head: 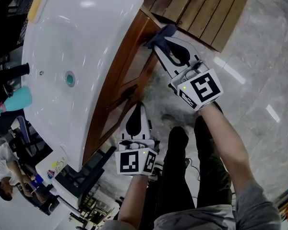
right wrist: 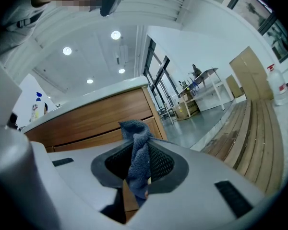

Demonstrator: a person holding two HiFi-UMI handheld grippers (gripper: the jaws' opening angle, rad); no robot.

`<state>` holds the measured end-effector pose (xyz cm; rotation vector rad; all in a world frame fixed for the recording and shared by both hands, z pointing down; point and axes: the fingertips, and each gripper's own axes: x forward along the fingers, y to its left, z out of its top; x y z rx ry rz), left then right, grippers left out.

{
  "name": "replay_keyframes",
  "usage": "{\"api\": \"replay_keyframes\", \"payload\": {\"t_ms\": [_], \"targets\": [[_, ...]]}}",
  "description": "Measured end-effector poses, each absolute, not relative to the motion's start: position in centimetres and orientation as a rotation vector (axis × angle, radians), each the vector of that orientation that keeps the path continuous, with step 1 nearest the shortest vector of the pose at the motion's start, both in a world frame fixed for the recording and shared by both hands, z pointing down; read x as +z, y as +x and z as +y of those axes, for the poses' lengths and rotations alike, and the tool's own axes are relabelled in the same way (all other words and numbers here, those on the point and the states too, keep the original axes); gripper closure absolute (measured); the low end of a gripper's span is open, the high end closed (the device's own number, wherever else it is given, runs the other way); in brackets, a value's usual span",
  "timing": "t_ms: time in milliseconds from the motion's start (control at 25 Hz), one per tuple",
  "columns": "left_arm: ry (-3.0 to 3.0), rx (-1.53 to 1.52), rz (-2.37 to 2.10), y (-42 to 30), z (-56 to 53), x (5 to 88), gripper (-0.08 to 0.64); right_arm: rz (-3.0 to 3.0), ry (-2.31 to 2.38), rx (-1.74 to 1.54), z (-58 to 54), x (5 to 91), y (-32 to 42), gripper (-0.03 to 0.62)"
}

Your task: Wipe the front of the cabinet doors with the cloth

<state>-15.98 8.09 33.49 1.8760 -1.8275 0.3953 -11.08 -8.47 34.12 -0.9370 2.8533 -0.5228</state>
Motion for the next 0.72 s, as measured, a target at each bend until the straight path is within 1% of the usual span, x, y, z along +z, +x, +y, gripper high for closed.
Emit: {"api": "replay_keyframes", "payload": {"t_ms": [440,720], "targets": [[1.884,0.376,-1.823,-15.7,10.5,32.8,0.552,2.883,-0.909,-0.505,-2.6,32.7,-9.4,0.52],[1.868,0.37,-1.833,-16.9,12.2,33.7,0.552,2.912,-0.83,-0.558,3.2,34.6,-11.4,0.518]]}}
